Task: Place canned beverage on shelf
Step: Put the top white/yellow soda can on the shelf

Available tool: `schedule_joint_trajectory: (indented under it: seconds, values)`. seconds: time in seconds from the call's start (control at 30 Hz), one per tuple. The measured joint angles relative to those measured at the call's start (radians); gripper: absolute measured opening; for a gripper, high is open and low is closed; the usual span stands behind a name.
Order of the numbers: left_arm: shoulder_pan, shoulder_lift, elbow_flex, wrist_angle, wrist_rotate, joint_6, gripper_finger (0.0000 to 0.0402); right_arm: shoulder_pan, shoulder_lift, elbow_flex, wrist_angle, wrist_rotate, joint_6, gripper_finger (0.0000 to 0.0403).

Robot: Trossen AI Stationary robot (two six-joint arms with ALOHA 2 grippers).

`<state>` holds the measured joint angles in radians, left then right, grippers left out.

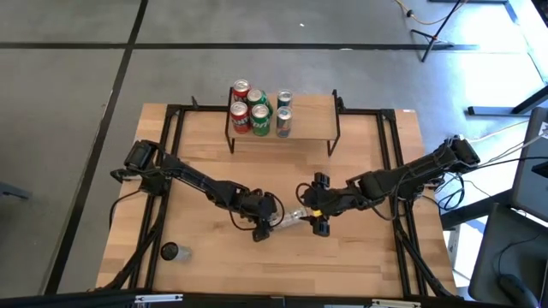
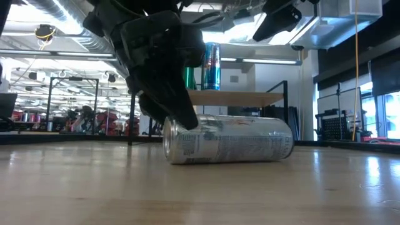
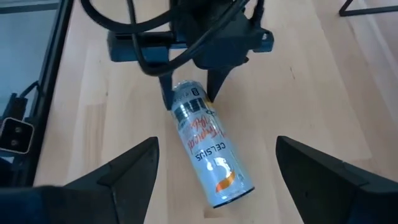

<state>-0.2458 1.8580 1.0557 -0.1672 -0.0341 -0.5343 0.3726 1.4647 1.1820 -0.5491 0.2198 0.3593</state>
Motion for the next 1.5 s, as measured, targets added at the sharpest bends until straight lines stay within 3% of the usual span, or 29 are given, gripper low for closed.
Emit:
schedule_joint_trajectory:
  seconds: [0.13,0.27,0.47,0.97,1.5]
  values:
    - [0.007,0.003,-0.001,0.024,0.008,-0.001,0.0219,0.004,0.000,0.000,-0.007,0.002,0.009,0.0308]
    - [0.014,0.005,-0.003,0.056,0.047,-0.009,0.0240,0.001,0.000,0.000,-0.013,0.005,0.027,0.0308]
    - [0.004,0.007,-0.004,0.062,-0.035,0.007,0.0270,0.001,0.000,0.000,-0.018,0.018,0.034,0.0308]
    - [-0.013,0.083,-0.002,0.148,-0.110,0.211,0.0268,0.001,0.000,0.000,-0.020,0.050,0.037,0.0308]
    - [0.014,0.090,0.101,0.135,-0.012,0.147,0.0276,0.000,0.000,0.000,-0.023,0.050,0.056,0.0308]
